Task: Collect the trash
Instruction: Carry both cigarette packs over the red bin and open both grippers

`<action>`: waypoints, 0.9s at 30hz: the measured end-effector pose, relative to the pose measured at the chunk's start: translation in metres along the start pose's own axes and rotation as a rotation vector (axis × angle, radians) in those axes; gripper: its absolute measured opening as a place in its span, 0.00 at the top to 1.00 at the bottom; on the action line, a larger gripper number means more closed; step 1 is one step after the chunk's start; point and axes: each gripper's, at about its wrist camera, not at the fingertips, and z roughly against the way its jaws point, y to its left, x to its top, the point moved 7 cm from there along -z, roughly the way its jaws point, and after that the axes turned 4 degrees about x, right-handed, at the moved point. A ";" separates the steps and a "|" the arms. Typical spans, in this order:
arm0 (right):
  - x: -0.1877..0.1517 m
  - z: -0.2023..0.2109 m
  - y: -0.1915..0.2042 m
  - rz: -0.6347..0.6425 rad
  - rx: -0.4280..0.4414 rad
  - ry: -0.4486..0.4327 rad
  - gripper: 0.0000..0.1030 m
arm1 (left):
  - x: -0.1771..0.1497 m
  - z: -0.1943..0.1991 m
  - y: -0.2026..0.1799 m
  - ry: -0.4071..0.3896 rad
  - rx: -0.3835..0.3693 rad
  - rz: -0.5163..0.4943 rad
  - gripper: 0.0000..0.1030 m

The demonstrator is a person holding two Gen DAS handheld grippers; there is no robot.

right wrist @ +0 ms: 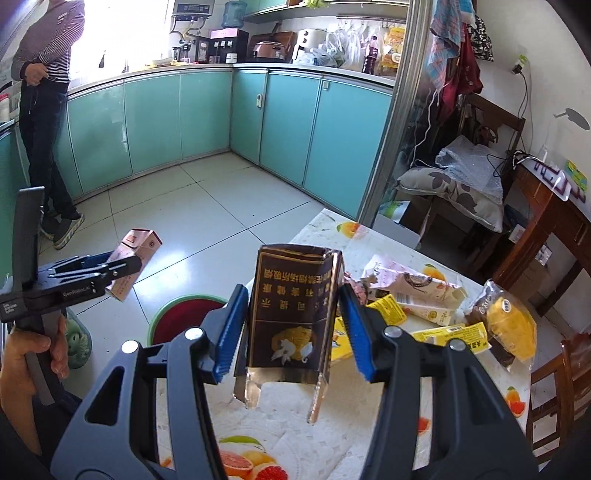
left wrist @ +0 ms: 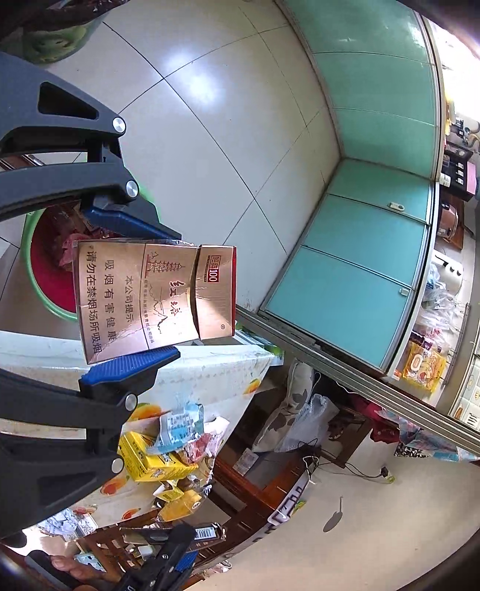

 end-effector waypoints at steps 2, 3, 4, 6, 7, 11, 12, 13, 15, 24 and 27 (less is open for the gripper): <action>0.003 -0.006 0.009 0.012 0.022 0.011 0.51 | -0.004 -0.008 0.009 0.022 0.009 0.019 0.48; 0.005 -0.011 0.015 0.017 0.039 0.020 0.51 | -0.006 -0.012 0.013 0.031 0.014 0.028 0.48; 0.007 -0.016 0.020 0.017 0.057 0.028 0.51 | -0.008 -0.016 0.017 0.043 0.015 0.041 0.48; 0.009 -0.026 0.031 0.012 0.092 0.050 0.51 | -0.012 -0.025 0.024 0.065 0.014 0.061 0.48; 0.010 -0.032 0.036 0.006 0.109 0.061 0.52 | -0.013 -0.029 0.027 0.077 0.015 0.068 0.48; 0.012 -0.060 0.051 -0.024 0.176 0.106 0.51 | -0.021 -0.045 0.034 0.119 0.035 0.074 0.47; 0.012 -0.065 0.054 -0.028 0.185 0.115 0.52 | -0.022 -0.049 0.036 0.124 0.043 0.071 0.47; 0.012 -0.071 0.057 -0.032 0.192 0.126 0.52 | -0.025 -0.053 0.038 0.134 0.059 0.068 0.47; 0.011 -0.082 0.061 -0.036 0.201 0.142 0.52 | -0.030 -0.062 0.044 0.159 0.082 0.073 0.47; 0.008 -0.102 0.037 -0.147 0.185 0.168 0.51 | -0.038 -0.076 0.046 0.205 0.073 0.073 0.47; 0.005 -0.121 0.034 -0.113 0.137 0.225 0.33 | -0.036 -0.077 0.041 0.205 0.070 0.069 0.47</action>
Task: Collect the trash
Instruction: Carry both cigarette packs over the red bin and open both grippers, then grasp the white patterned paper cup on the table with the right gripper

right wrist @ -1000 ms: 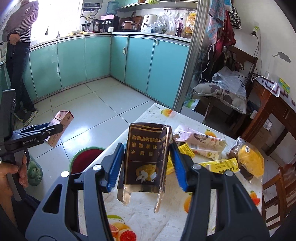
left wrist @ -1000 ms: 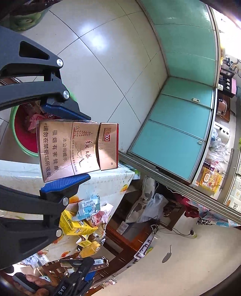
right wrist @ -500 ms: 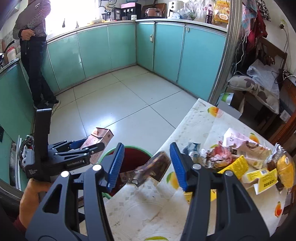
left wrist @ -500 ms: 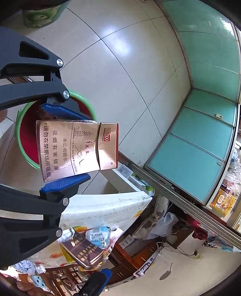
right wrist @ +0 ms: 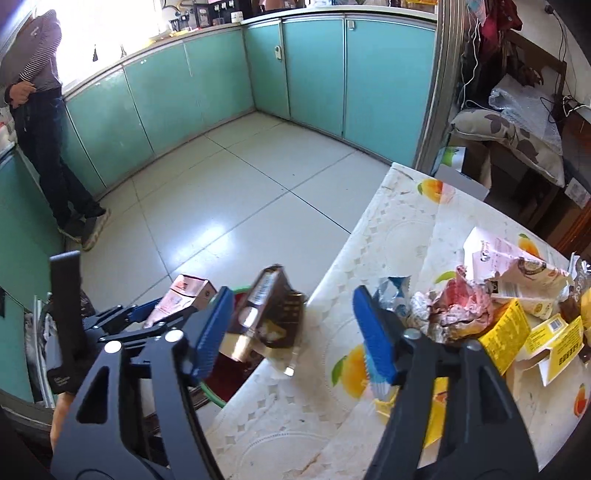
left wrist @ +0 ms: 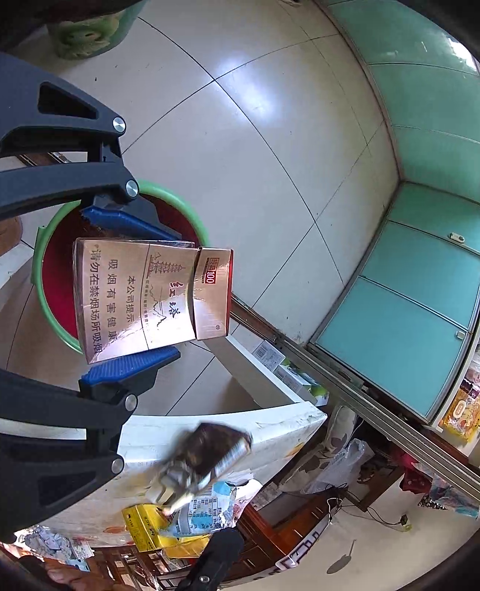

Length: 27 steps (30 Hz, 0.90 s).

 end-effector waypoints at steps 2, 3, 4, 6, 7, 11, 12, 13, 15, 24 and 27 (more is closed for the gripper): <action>-0.002 -0.019 0.003 0.002 0.009 0.062 0.33 | -0.001 -0.001 -0.001 0.005 -0.003 -0.003 0.47; -0.003 -0.025 0.004 -0.008 0.026 0.080 0.34 | -0.001 -0.001 -0.002 0.006 -0.003 -0.007 0.47; -0.003 -0.026 0.006 -0.028 0.057 0.079 0.38 | -0.002 -0.001 -0.002 0.007 0.001 -0.011 0.47; -0.004 -0.018 0.009 -0.065 0.099 0.051 0.38 | -0.003 -0.002 0.000 0.015 0.006 -0.010 0.47; -0.005 -0.012 0.009 -0.074 0.110 0.041 0.38 | -0.005 -0.003 0.003 0.022 0.004 -0.003 0.49; -0.018 0.018 0.008 -0.088 0.139 0.002 0.36 | -0.008 -0.005 0.006 0.038 -0.004 0.000 0.51; -0.021 0.024 0.008 -0.090 0.142 -0.005 0.36 | -0.008 -0.005 0.004 0.036 -0.004 -0.008 0.51; -0.025 0.031 0.007 -0.094 0.143 -0.014 0.36 | -0.009 -0.004 0.002 0.035 -0.007 -0.014 0.51; -0.033 0.045 0.005 -0.107 0.153 -0.028 0.36 | -0.009 -0.004 -0.002 0.036 -0.009 -0.025 0.51; -0.047 0.103 -0.010 -0.085 0.122 -0.112 0.26 | -0.003 0.014 -0.016 -0.027 0.014 -0.052 0.09; -0.060 0.123 -0.027 -0.088 0.095 -0.131 0.24 | -0.004 0.019 -0.021 -0.029 0.023 -0.060 0.09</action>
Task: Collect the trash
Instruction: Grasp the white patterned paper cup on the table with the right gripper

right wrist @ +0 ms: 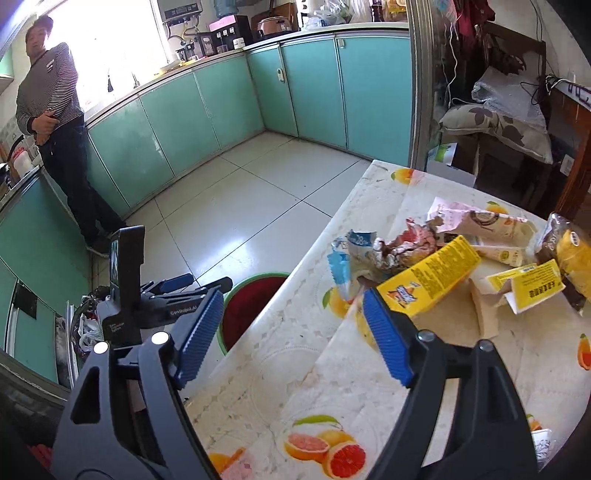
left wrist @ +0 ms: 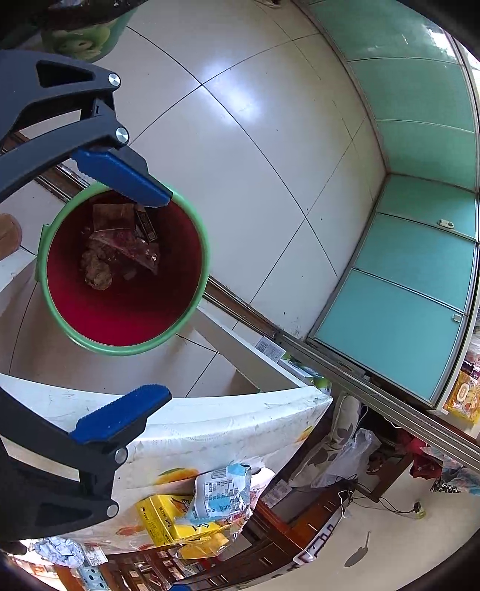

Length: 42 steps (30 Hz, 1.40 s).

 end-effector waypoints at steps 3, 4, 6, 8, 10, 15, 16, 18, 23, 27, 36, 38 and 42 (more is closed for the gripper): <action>-0.016 0.024 -0.025 -0.022 -0.046 -0.019 0.24 | -0.002 0.007 -0.007 -0.011 0.007 -0.021 0.09; -0.023 0.033 -0.035 -0.035 -0.064 -0.027 0.24 | -0.003 0.010 -0.012 -0.016 0.006 -0.035 0.09; -0.038 0.053 -0.061 -0.067 -0.109 -0.037 0.24 | -0.005 0.017 -0.024 -0.034 0.016 -0.079 0.09; -0.057 0.074 -0.088 -0.092 -0.176 -0.035 0.24 | -0.004 0.028 -0.038 -0.069 0.043 -0.134 0.09; -0.078 0.091 -0.117 -0.104 -0.269 -0.016 0.24 | -0.004 0.040 -0.055 -0.106 0.078 -0.198 0.09; -0.128 0.117 -0.187 -0.194 -0.407 0.058 0.24 | -0.005 0.071 -0.111 -0.157 0.002 -0.271 0.09; -0.135 0.120 -0.194 -0.206 -0.416 0.064 0.24 | -0.007 0.076 -0.125 -0.158 -0.030 -0.283 0.09; -0.146 0.124 -0.201 -0.220 -0.432 0.069 0.24 | -0.015 0.083 -0.151 -0.156 -0.085 -0.313 0.08; -0.161 0.116 -0.204 -0.220 -0.426 0.115 0.24 | -0.047 0.088 -0.214 -0.096 -0.192 -0.421 0.07; -0.174 0.102 -0.203 -0.162 -0.457 0.178 0.33 | -0.084 0.093 -0.245 -0.050 -0.241 -0.453 0.07; -0.180 0.114 -0.227 -0.325 -0.361 0.095 0.59 | -0.156 0.099 -0.310 0.092 -0.342 -0.516 0.07; -0.177 0.122 -0.226 -0.368 -0.344 0.054 0.59 | -0.162 0.099 -0.320 0.102 -0.333 -0.552 0.07; -0.174 0.138 -0.217 -0.402 -0.340 -0.013 0.59 | -0.172 0.089 -0.334 0.155 -0.327 -0.579 0.07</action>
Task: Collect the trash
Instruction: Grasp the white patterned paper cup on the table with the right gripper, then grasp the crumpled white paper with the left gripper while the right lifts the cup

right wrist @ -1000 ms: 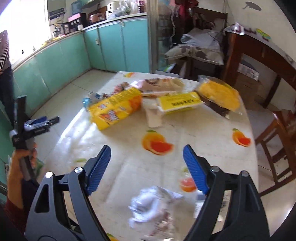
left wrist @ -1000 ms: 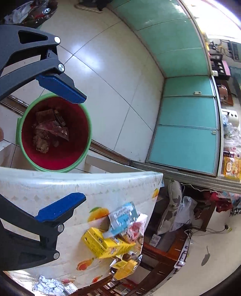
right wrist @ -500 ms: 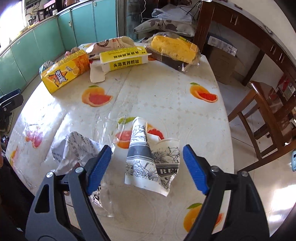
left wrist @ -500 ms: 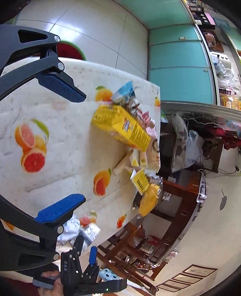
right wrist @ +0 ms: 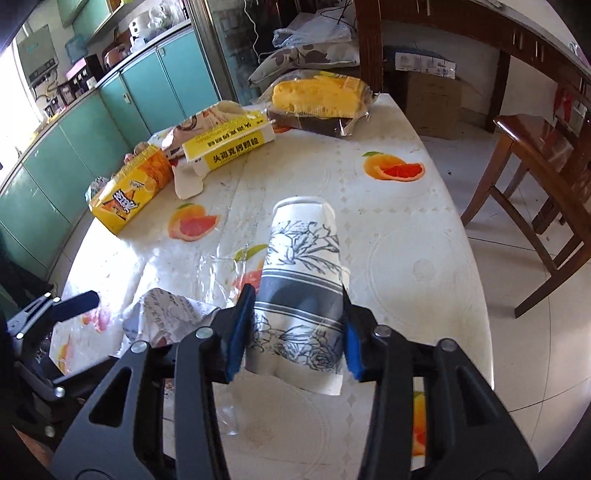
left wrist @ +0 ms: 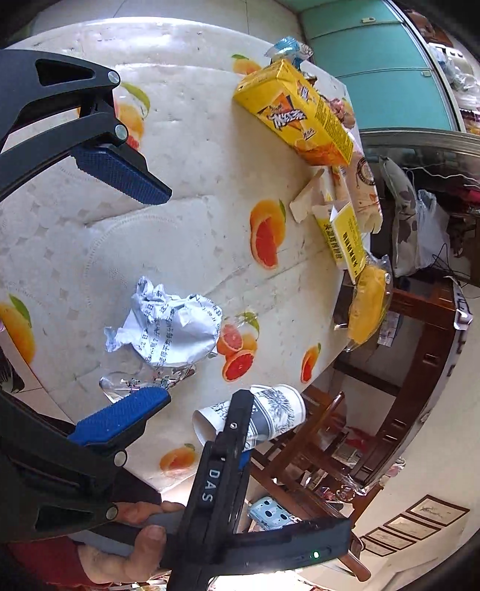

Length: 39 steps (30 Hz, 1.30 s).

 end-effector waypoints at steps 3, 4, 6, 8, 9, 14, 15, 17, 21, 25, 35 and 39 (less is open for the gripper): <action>-0.001 0.007 0.004 -0.009 -0.006 -0.021 0.59 | 0.002 -0.014 -0.002 0.023 0.017 -0.018 0.08; -0.002 0.008 0.004 -0.013 -0.005 -0.022 0.59 | 0.004 -0.018 -0.001 0.020 0.010 -0.011 0.07; -0.004 0.006 0.004 -0.016 -0.007 -0.015 0.59 | 0.009 -0.022 0.002 0.017 -0.011 0.021 0.08; -0.004 0.003 0.003 -0.014 -0.013 -0.004 0.59 | 0.013 -0.025 0.009 0.016 -0.010 0.043 0.08; -0.004 0.002 0.003 -0.014 -0.011 0.000 0.59 | 0.014 -0.027 0.012 0.022 -0.016 0.056 0.08; 0.005 0.001 0.007 0.015 -0.014 -0.005 0.59 | 0.017 -0.026 0.035 0.032 -0.010 0.113 0.10; 0.007 0.000 0.009 0.020 -0.013 -0.008 0.59 | 0.018 -0.025 0.040 0.025 -0.002 0.127 0.10; 0.009 -0.002 0.012 0.029 -0.005 -0.008 0.59 | 0.021 -0.021 0.051 0.008 0.017 0.161 0.09; 0.000 -0.008 0.015 0.038 0.017 0.040 0.59 | 0.023 -0.006 0.057 -0.014 0.023 0.164 0.11; -0.016 -0.009 0.017 0.059 0.003 0.078 0.37 | 0.016 0.000 0.046 0.000 -0.037 0.154 0.10; -0.028 -0.027 0.006 0.024 0.020 0.124 0.74 | 0.022 -0.020 0.035 0.013 -0.015 0.130 0.15; -0.012 -0.015 0.002 -0.014 0.062 0.057 0.81 | 0.024 -0.033 0.036 0.046 -0.031 0.134 0.44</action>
